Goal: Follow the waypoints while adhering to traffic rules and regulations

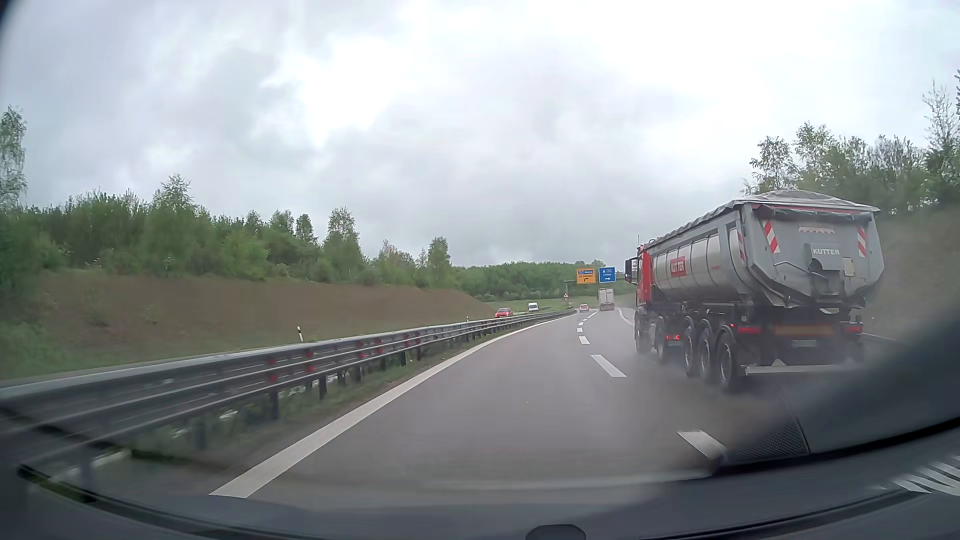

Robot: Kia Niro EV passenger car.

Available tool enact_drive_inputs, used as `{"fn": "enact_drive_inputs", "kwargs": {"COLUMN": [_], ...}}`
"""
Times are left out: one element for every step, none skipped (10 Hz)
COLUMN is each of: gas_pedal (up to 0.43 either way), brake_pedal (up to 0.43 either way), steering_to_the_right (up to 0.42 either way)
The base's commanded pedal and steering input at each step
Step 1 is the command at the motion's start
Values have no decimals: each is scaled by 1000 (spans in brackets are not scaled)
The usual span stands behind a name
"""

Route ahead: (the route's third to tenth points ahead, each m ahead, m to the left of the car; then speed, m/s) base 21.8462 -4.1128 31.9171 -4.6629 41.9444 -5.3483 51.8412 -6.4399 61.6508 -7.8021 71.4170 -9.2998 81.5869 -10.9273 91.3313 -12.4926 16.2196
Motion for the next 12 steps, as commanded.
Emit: {"fn": "enact_drive_inputs", "kwargs": {"gas_pedal": [87,87,87,87,87,87,87,87,87,87,87,87], "brake_pedal": [0,0,0,0,0,0,0,0,0,0,0,0], "steering_to_the_right": [14,15,15,15,15,15,15,15,15,15,15,15]}}
